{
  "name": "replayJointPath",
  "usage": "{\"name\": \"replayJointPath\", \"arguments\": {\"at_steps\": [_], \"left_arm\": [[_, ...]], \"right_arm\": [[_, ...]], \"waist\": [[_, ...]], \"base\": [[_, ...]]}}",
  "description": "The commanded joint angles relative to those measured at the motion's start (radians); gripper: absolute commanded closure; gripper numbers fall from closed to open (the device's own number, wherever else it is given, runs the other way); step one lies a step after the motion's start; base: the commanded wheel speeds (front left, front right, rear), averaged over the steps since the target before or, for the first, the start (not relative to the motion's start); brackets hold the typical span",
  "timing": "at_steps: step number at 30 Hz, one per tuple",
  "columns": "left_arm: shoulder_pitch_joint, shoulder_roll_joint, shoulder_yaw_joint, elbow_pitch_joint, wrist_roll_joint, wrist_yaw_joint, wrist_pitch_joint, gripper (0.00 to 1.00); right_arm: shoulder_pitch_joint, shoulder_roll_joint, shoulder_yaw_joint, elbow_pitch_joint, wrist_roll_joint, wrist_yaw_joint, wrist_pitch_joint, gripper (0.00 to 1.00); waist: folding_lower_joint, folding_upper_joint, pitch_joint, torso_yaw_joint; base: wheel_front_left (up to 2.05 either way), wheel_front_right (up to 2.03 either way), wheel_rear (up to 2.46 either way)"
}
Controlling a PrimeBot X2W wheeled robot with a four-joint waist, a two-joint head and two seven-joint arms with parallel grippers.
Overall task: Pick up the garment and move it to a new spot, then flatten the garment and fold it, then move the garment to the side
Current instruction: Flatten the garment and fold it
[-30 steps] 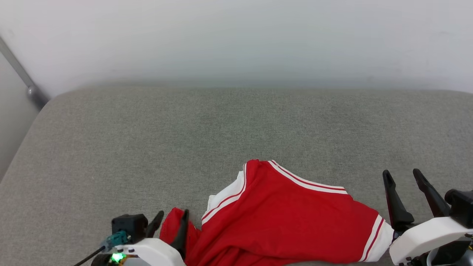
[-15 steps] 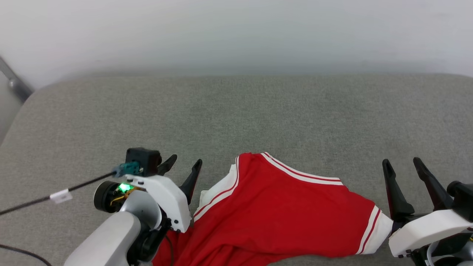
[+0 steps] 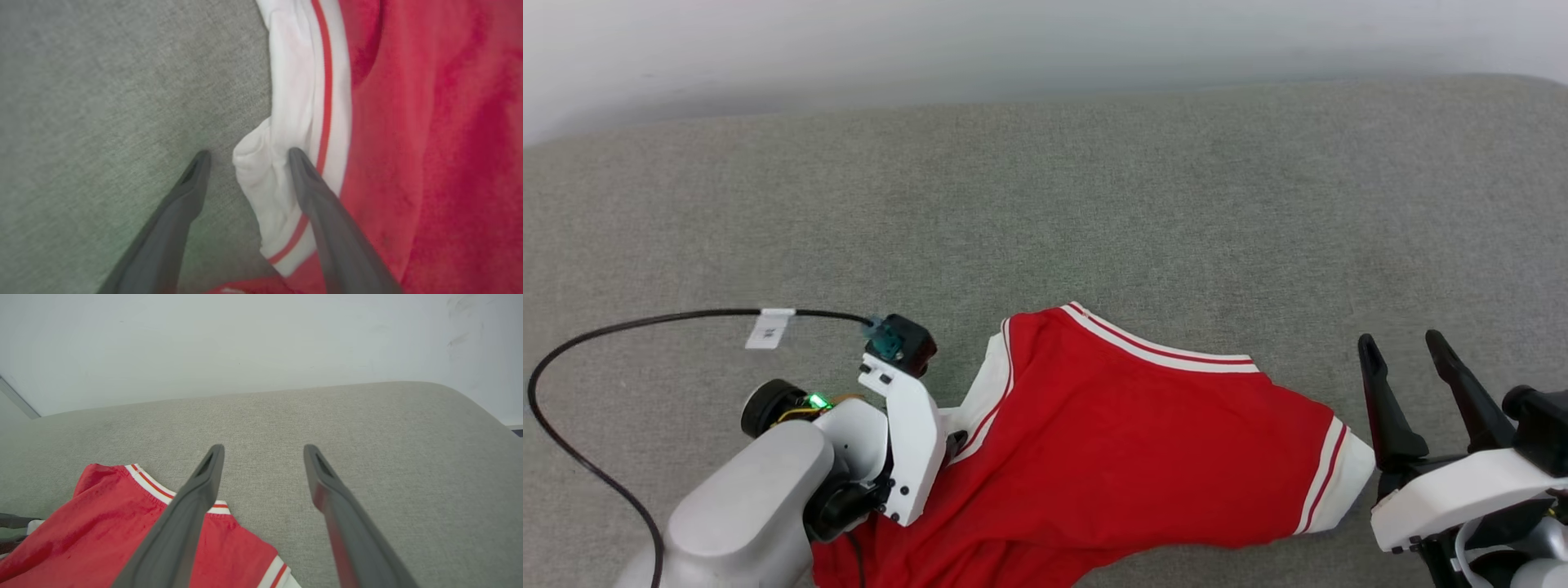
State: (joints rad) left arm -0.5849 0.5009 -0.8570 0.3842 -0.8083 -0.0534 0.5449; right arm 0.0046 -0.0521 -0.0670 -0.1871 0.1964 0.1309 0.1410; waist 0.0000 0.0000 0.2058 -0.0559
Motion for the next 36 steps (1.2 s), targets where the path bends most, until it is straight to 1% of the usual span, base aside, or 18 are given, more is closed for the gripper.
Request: {"name": "replayJointPath", "arguments": {"at_steps": [1,3,5,6,8,10,14,16,20,24,26,29,30,31,33,36], "left_arm": [[0.027,-0.003,-0.037,0.030,0.004,-0.011,0.037,0.00],[0.021,-0.008,-0.064,0.046,0.011,-0.027,0.064,0.00],[0.017,-0.019,-0.074,0.052,0.010,-0.038,0.064,0.78],[0.012,-0.023,-0.071,0.055,0.011,-0.036,0.052,1.00],[0.010,-0.029,-0.047,0.052,0.001,-0.027,0.018,1.00],[0.003,-0.023,-0.020,0.044,0.003,-0.011,-0.031,1.00],[-0.018,0.022,0.048,0.002,0.023,0.040,-0.136,1.00],[-0.020,0.045,0.078,-0.027,0.037,0.075,-0.187,1.00],[0.019,0.096,0.149,-0.080,0.046,0.164,-0.279,1.00],[0.117,0.115,0.201,-0.113,0.001,0.251,-0.309,1.00],[0.178,0.114,0.220,-0.108,-0.041,0.268,-0.315,1.00],[0.248,0.090,0.239,-0.087,-0.087,0.276,-0.339,1.00],[0.262,0.082,0.244,-0.079,-0.095,0.281,-0.354,0.78],[0.272,0.071,0.250,-0.075,-0.102,0.282,-0.373,0.00],[0.290,0.053,0.266,-0.073,-0.106,0.279,-0.431,0.00],[0.301,0.034,0.293,-0.082,-0.079,0.291,-0.551,0.00]], "right_arm": [[-0.012,0.003,0.005,0.004,0.006,0.000,-0.007,0.00],[-0.020,0.003,0.009,0.011,0.006,0.000,-0.009,0.00],[-0.026,0.003,0.012,0.016,0.009,0.000,-0.012,0.00],[-0.027,0.003,0.012,0.019,0.012,0.000,-0.014,0.00],[-0.023,0.003,0.010,0.024,0.015,0.000,-0.017,0.00],[-0.009,0.003,0.003,0.028,0.016,0.000,-0.017,0.00],[0.009,0.003,-0.017,0.021,0.013,0.000,-0.011,0.00],[0.014,0.003,-0.028,0.015,0.007,0.000,-0.005,0.00],[0.015,0.003,-0.034,0.004,0.006,0.000,0.005,0.00],[0.015,0.002,-0.036,-0.001,0.006,0.000,0.013,0.00],[0.014,0.003,-0.036,-0.003,0.007,0.000,0.015,0.00],[0.013,0.003,-0.041,-0.003,0.009,0.000,0.015,0.00],[0.012,0.003,-0.045,-0.001,0.008,0.000,0.015,0.00],[0.012,0.003,-0.048,0.000,0.008,0.000,0.015,0.00],[0.014,0.003,-0.056,0.001,0.003,0.000,0.016,0.00],[0.022,0.003,-0.066,0.002,-0.003,0.000,0.022,0.00]], "waist": [[0.0000,0.0000,0.009,-0.008],[0.0000,0.0000,0.013,-0.013],[0.0000,0.0000,0.014,-0.017],[0.0000,0.0000,0.013,-0.018],[0.0000,0.0000,0.006,-0.018],[0.0000,0.0000,-0.005,-0.013],[0.0000,0.0000,-0.023,0.012],[0.0000,0.0000,-0.029,0.030],[0.0000,0.0000,-0.038,0.062],[0.0000,0.0000,-0.038,0.076],[0.0000,0.0000,-0.034,0.079],[0.0000,0.0000,-0.030,0.081],[0.0000,0.0000,-0.030,0.081],[0.0000,0.0000,-0.033,0.081],[0.0000,0.0000,-0.044,0.078],[0.0000,0.0000,-0.070,0.075]], "base": [[0.00,0.00,0.00],[0.00,0.00,0.00],[0.00,0.00,0.00],[0.00,0.00,0.00],[0.00,0.00,0.00],[0.00,0.00,0.00],[0.00,0.00,0.00],[0.00,0.00,0.00],[0.00,0.00,0.00],[0.00,0.00,0.00],[0.00,0.00,0.00],[0.00,0.00,0.00],[0.00,0.00,0.00],[0.00,0.00,0.00],[0.00,0.00,0.00],[0.00,0.00,0.00]]}}
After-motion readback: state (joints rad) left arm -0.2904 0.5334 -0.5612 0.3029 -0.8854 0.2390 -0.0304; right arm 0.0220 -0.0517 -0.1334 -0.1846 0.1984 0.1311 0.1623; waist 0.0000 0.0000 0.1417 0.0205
